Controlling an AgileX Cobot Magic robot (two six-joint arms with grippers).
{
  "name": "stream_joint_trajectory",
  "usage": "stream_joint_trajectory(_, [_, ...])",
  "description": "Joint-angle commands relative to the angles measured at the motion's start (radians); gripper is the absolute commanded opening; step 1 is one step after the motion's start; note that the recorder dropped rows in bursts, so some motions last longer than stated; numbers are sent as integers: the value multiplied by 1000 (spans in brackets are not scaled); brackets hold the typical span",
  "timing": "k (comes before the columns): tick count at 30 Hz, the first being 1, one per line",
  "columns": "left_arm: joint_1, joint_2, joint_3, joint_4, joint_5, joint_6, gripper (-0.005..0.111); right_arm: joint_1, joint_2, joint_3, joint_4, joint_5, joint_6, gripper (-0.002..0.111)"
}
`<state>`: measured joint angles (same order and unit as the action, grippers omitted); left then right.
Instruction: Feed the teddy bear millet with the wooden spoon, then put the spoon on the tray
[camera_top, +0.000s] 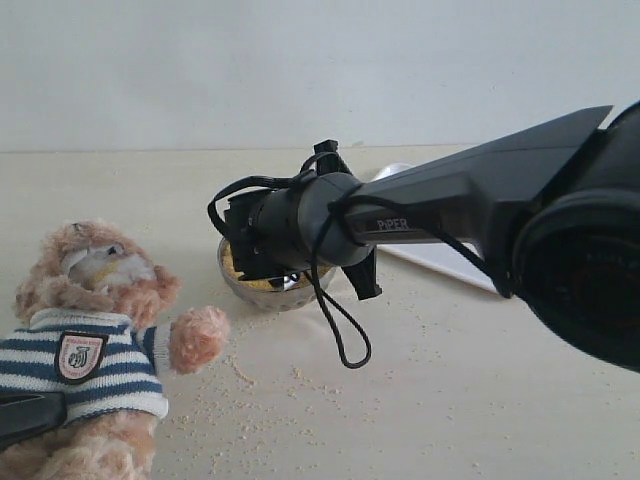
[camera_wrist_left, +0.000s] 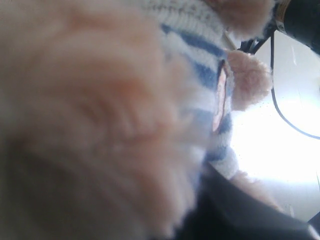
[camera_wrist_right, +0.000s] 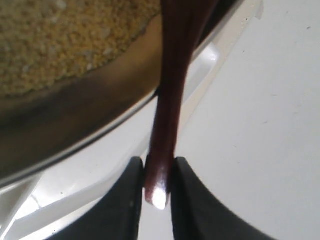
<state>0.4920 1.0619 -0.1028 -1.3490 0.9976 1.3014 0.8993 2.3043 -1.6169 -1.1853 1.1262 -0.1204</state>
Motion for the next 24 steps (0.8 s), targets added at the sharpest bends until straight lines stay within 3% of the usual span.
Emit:
stream_joint_trajectory(1, [3,-7,0,-23,22,8,5,-3,-3,-1,34,30,0,0])
stream_joint_trajectory(19, [3,-7,0,-23,22,8,5,18,-62,-1,129,49,-57,0])
stream_joint_trajectory(24, [3,-7,0,-23,22,8,5,18,-62,-1,74,42,-61,0])
